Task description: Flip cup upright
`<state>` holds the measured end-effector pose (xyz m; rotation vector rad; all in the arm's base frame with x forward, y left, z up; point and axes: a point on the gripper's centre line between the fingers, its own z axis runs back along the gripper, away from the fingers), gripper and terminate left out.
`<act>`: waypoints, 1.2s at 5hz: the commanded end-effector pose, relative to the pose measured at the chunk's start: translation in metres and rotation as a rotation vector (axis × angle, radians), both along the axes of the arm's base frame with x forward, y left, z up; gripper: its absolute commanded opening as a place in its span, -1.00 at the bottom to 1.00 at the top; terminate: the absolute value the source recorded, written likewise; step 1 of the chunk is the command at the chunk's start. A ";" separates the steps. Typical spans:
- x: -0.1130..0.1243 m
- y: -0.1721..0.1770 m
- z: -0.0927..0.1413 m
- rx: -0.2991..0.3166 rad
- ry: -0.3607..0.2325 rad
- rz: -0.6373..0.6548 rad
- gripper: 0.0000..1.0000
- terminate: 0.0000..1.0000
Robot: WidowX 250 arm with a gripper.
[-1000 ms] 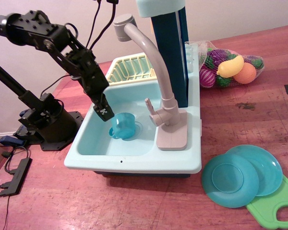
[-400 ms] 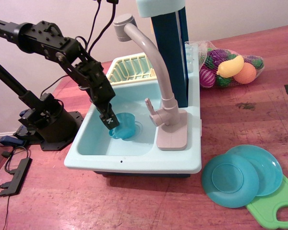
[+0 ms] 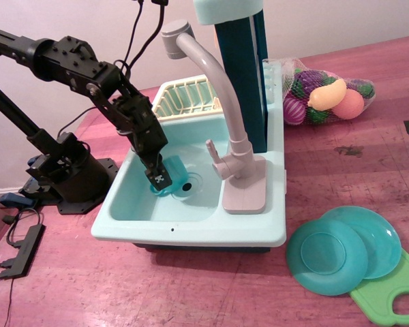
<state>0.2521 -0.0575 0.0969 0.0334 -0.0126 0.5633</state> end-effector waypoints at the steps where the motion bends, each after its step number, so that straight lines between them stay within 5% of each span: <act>1: 0.008 -0.001 0.004 -0.003 -0.033 0.000 1.00 -1.00; 2: 0.009 -0.002 0.006 0.002 -0.036 0.007 -1.00 -1.00; 4: 0.004 -0.010 0.008 0.015 -0.008 0.000 -1.00 -1.00; 5: -0.004 -0.017 0.009 0.028 0.046 -0.040 1.00 -1.00; 6: -0.003 -0.017 0.012 0.039 0.062 -0.048 1.00 -1.00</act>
